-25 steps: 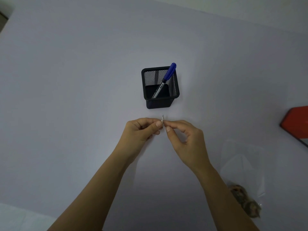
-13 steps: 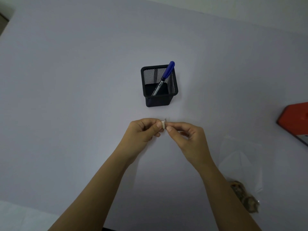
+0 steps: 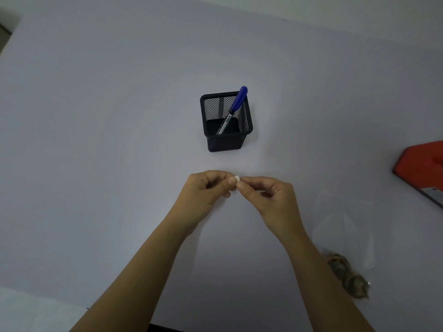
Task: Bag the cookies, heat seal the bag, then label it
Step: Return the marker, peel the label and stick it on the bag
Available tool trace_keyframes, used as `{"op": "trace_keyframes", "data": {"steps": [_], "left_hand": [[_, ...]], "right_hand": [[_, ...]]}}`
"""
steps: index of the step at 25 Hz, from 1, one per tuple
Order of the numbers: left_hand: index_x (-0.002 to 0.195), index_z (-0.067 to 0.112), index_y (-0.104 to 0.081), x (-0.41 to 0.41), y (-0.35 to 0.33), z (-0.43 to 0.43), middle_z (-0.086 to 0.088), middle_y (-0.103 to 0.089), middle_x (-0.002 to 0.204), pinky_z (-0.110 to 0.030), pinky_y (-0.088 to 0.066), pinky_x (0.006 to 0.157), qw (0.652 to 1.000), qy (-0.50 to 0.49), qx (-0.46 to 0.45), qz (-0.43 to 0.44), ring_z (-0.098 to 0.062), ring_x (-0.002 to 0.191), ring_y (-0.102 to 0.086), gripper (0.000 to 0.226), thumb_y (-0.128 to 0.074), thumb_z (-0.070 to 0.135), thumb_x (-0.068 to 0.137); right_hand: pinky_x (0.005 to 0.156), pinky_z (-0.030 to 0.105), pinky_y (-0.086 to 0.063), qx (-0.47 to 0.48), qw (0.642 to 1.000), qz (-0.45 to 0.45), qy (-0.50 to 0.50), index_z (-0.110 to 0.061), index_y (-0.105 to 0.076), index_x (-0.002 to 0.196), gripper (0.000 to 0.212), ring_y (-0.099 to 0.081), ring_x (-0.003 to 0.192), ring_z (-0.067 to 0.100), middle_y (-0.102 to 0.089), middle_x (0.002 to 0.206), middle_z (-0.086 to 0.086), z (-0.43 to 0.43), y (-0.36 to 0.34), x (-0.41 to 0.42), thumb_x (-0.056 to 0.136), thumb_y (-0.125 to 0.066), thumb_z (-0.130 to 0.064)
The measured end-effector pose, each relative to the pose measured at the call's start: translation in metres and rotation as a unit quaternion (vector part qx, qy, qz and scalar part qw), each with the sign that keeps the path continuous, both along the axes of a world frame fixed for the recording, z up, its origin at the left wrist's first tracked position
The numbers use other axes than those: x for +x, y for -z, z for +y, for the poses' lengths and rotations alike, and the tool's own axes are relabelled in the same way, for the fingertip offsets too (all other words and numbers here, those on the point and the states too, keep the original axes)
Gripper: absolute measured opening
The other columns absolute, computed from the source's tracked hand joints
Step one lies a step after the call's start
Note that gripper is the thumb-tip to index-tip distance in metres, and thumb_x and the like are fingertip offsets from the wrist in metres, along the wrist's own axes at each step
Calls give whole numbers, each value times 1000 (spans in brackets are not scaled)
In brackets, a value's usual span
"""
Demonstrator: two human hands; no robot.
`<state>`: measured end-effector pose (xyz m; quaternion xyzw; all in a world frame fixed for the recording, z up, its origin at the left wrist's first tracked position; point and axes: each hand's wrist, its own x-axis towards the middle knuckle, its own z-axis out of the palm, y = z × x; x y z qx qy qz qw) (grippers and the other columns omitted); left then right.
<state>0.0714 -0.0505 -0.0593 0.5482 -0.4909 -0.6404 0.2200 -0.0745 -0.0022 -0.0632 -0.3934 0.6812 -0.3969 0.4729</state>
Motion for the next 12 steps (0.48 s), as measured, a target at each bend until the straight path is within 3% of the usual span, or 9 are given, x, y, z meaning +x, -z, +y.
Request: {"op": "trace_keyframes", "data": {"steps": [3, 6, 8, 12], "left_hand": [[88, 16, -72, -1, 0, 1, 14, -66, 63, -6, -43, 58, 1000, 3, 7, -6, 4, 59, -55, 14, -59, 21, 89], [87, 14, -72, 2, 1, 0, 10, -64, 64, -5, -41, 56, 999, 2, 16, -28, 5, 56, -53, 14, -59, 19, 90], [83, 13, -72, 10, 6, -4, 5, -60, 64, -11, -41, 56, 996, -27, 13, -83, -1, 56, -50, 16, -60, 21, 90], [77, 5, -68, 25, 17, -11, -2, -57, 63, -21, -35, 53, 962, -81, -40, -256, -13, 56, -42, 21, -61, 22, 87]], "right_hand": [[83, 35, -53, 5, 1000, 10, 6, -33, -72, 87, 9, -66, 82, 3, -73, 82, -16, 2, 3, 0, 81, -69, -26], [74, 22, -52, 12, 999, 14, 32, -26, -72, 87, 7, -64, 77, 1, -72, 81, -13, 3, 6, -1, 82, -68, -24], [65, 11, -48, 21, 998, 15, 60, -25, -72, 85, 5, -63, 73, 1, -71, 79, -11, 4, 8, -2, 82, -68, -24], [64, 8, -47, 47, 994, -9, 102, -18, -73, 84, 7, -65, 75, 6, -72, 79, -6, 5, 12, -9, 82, -69, -23]]}}
